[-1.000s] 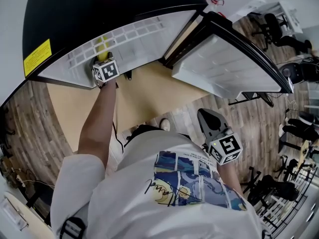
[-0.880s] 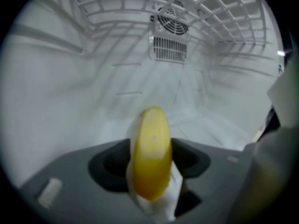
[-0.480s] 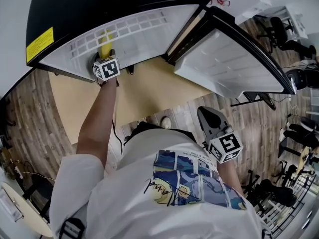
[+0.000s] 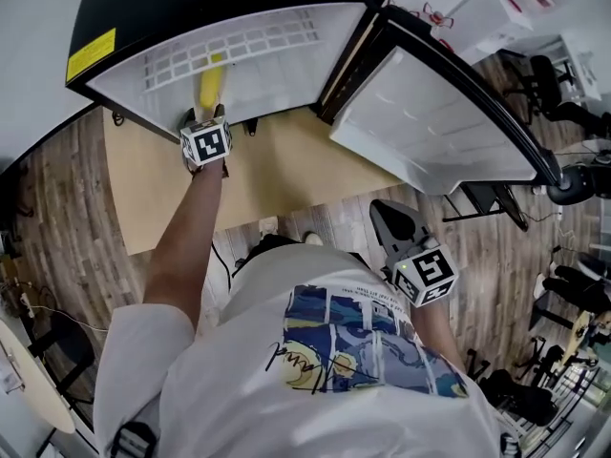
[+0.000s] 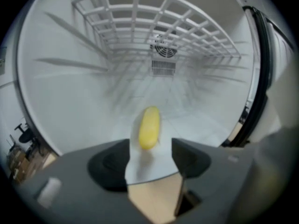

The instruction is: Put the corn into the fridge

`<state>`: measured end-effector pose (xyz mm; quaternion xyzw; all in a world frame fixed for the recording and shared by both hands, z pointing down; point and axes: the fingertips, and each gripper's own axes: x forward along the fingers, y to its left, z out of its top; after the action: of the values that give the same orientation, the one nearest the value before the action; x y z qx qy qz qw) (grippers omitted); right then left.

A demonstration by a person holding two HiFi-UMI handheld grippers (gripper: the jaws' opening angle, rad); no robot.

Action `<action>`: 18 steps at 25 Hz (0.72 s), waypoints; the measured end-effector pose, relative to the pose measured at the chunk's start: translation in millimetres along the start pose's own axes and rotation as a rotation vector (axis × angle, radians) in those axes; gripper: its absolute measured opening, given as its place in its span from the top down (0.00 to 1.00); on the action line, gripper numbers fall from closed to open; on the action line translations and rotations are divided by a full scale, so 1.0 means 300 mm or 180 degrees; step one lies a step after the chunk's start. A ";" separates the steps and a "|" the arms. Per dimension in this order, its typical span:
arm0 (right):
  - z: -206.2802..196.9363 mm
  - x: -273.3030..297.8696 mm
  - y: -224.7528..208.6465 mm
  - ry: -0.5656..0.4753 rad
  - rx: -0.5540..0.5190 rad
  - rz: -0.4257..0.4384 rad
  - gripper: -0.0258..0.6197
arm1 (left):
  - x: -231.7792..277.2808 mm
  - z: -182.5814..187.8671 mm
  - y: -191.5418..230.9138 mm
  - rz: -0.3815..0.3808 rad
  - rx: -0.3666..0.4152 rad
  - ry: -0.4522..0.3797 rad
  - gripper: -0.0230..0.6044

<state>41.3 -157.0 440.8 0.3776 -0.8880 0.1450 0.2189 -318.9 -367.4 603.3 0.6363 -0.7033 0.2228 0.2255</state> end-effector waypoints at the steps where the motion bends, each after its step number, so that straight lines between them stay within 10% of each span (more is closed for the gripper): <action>1: -0.001 -0.005 -0.006 -0.0006 -0.0025 0.0041 0.94 | -0.023 -0.006 -0.002 0.0014 -0.0015 -0.0004 0.51; 18: -0.083 -0.086 -0.009 -0.0178 -0.0292 0.0774 0.94 | -0.487 -0.173 -0.147 -0.0225 -0.0470 -0.0161 0.66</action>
<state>66.2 -132.6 449.7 0.2606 -0.9387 0.1190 0.1919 -260.3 -224.3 558.3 0.6478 -0.7004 0.1460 0.2617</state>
